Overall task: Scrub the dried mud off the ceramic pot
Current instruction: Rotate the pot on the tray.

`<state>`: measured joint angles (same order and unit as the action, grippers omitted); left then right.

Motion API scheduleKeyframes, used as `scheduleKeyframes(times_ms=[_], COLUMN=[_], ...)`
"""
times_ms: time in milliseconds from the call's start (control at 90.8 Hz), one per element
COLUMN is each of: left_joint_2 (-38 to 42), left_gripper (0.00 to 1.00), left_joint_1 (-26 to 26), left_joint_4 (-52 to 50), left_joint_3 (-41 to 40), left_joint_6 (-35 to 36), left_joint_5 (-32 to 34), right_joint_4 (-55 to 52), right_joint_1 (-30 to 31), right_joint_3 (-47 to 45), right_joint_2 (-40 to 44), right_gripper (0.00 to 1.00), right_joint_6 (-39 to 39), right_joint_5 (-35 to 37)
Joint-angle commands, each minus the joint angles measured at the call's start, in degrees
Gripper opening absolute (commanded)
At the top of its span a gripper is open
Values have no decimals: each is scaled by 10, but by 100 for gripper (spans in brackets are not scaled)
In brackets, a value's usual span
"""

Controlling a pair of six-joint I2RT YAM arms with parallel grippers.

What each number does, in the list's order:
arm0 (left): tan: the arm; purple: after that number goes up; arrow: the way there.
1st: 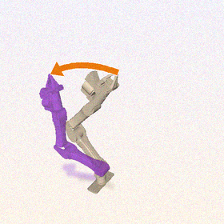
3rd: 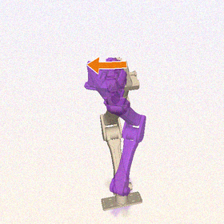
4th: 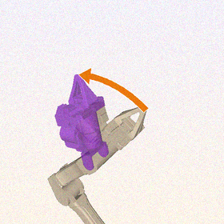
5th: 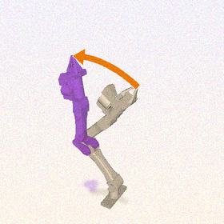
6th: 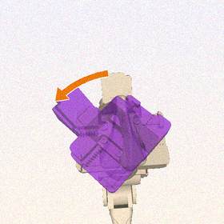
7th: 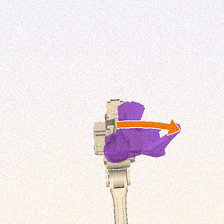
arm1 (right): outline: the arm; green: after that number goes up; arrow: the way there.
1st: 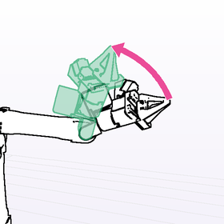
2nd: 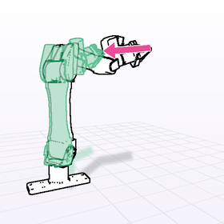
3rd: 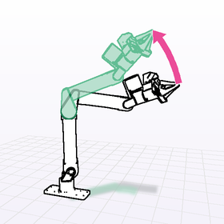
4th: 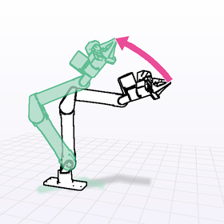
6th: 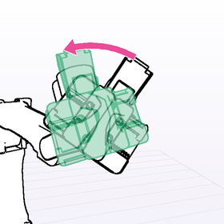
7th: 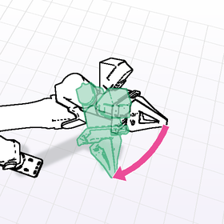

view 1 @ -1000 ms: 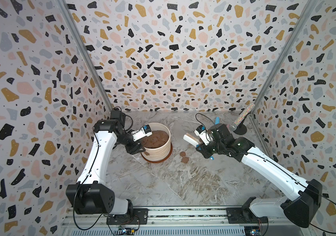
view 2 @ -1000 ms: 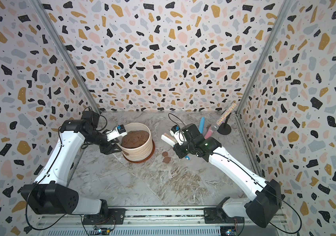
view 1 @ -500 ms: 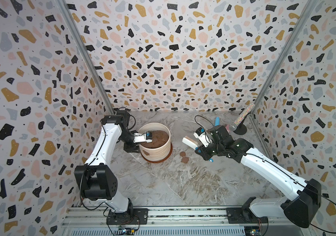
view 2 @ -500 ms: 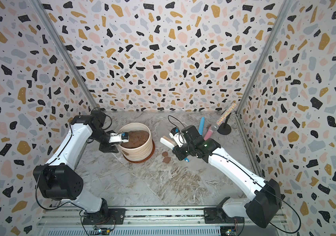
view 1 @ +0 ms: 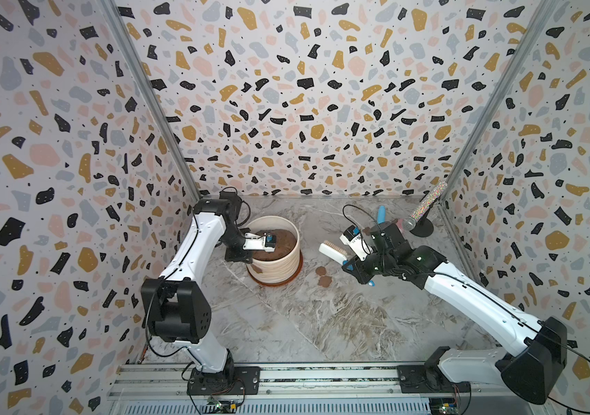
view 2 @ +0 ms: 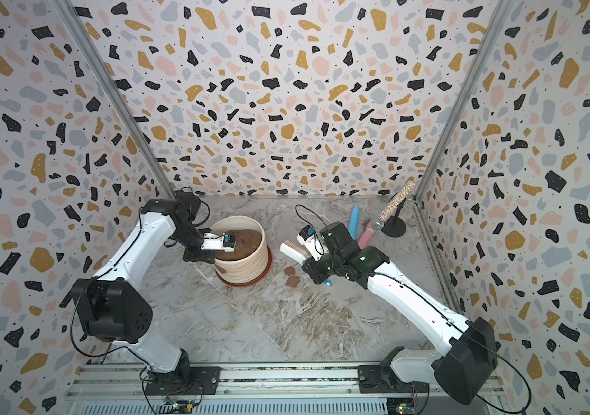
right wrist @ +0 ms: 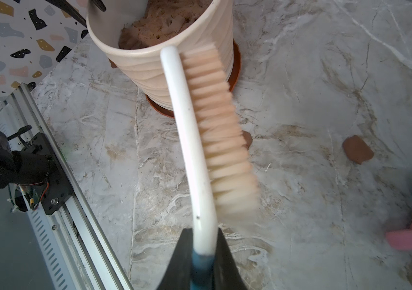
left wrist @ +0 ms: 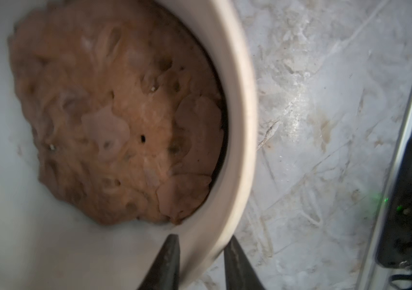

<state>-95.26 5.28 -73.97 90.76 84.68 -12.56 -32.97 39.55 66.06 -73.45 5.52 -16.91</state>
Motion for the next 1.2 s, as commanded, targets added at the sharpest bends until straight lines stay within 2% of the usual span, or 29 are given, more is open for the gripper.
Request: scheduleKeyframes(times_ms=[0, 187, 363, 507, 705, 793, 903, 1090, 1189], left_joint_2=[-9, -42, -46, -46, -19, -4, 11, -3, -19], left_gripper=[22, 25, 23, 16, 15, 15, 14, 15, 19], left_joint_1=[12, 20, 56, 107, 144, 152, 168, 193, 198], left_joint_4=[-15, -45, -54, -35, -17, 1, 15, 38, 41], left_joint_3=[3, 39, 42, 55, 66, 60, 43, 33, 41], left_joint_6=[6, -14, -56, -181, -379, -478, -574, -708, -732], left_joint_5=[19, 25, 32, 68, 34, 33, -14, -92, -133], right_joint_4=[11, 8, 9, 3, 8, 15, 24, 58, 95], right_joint_1=[1, 1, 1, 1, 1, 1, 2, 7, 17], right_joint_3=[3, -9, -12, -16, -43, -61, -83, -91, -94], right_joint_2=[16, 22, 20, 24, 44, 50, 51, 39, 21], right_gripper=[0, 0, 0, 0, 0, 0, 0, 0, 0], right_joint_6=[-11, -22, -31, -40, -61, -94, -162, -231, -248], right_joint_5=[-11, -10, -13, -8, 10, 6, -24, -54, -67])
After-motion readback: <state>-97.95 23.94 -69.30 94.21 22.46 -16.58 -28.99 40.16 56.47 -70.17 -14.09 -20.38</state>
